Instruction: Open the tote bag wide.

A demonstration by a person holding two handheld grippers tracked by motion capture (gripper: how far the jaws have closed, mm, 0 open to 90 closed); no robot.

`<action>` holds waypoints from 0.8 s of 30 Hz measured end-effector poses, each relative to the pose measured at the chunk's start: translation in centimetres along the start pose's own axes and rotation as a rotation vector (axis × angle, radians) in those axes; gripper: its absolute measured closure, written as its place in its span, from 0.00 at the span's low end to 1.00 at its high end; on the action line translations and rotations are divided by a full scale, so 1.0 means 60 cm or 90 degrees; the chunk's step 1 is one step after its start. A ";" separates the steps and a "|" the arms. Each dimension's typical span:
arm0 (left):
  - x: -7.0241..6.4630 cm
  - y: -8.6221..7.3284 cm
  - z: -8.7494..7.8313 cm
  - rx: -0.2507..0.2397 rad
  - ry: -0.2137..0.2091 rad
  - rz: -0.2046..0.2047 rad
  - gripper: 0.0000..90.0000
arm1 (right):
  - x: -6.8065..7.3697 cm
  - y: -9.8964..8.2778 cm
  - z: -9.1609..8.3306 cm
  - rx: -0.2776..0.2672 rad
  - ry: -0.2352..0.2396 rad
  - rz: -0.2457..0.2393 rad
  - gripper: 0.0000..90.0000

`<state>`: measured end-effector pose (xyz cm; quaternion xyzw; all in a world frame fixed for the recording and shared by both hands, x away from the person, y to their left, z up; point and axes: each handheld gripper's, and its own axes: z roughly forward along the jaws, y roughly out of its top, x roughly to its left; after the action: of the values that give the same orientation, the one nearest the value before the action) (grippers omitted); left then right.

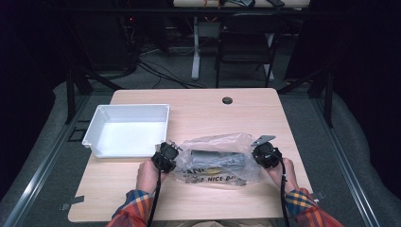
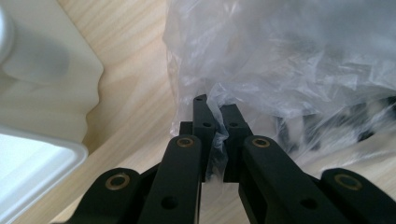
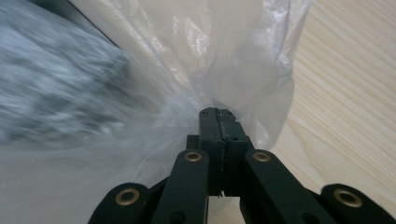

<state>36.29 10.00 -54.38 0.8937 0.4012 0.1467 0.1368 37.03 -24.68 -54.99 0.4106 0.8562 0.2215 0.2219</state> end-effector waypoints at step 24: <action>0.025 -0.038 -0.003 0.060 -0.065 -0.025 0.94 | -0.037 0.004 -0.083 -0.043 0.113 0.029 0.48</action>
<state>35.63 12.62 -54.79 0.8976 0.4174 0.0794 0.1175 35.60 -27.30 -50.41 0.4012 0.8547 0.2911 0.1540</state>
